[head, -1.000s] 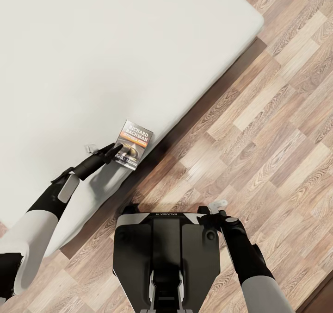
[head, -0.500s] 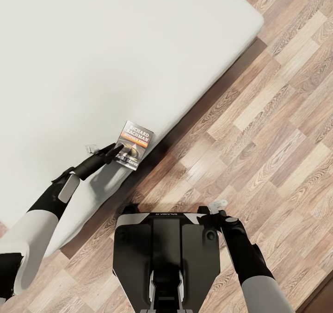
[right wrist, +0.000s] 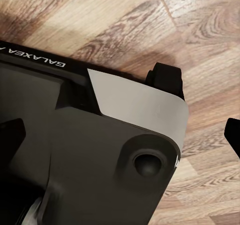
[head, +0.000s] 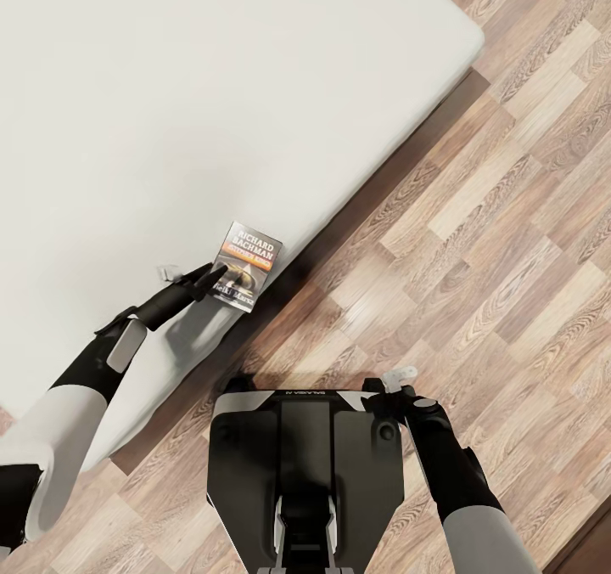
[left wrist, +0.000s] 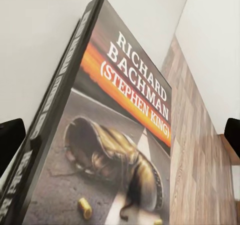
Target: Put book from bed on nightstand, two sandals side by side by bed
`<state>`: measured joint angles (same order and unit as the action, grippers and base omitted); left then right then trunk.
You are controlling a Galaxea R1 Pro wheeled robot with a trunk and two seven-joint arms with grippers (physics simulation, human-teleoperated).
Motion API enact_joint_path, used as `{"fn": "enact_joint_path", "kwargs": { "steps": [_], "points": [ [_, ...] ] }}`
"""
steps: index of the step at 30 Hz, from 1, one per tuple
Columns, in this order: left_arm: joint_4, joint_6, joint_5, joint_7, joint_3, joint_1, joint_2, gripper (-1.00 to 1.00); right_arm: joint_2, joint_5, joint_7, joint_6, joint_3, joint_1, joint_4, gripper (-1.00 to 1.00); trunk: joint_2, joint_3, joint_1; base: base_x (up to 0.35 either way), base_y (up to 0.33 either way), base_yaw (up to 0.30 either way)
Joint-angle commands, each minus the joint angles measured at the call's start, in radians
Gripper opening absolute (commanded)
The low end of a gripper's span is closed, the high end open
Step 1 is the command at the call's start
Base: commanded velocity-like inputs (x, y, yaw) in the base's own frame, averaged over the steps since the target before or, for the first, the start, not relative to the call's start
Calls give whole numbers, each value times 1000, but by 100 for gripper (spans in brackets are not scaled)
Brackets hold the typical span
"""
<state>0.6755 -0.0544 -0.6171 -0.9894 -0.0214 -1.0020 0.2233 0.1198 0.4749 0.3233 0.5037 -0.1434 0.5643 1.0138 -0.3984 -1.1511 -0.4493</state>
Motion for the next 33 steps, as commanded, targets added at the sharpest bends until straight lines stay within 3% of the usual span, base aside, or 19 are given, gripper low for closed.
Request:
{"fn": "enact_joint_path", "kwargs": {
  "steps": [1,16,33],
  "points": [
    [-1,-6,-8,-3,-2,0,1,100,1,11,10,3,-4,0,2,100,-2,-1,-1,0,0,0],
    [1,-8,-7,-2,-4,-1,-2,100,1,11,10,3,-4,1,0,100,-2,-1,-1,0,0,0],
    [23,-25,-7,-1,-29,-1,-13,100,1,11,10,3,-4,0,0,100,-2,-1,-1,0,0,0]
  ]
}}
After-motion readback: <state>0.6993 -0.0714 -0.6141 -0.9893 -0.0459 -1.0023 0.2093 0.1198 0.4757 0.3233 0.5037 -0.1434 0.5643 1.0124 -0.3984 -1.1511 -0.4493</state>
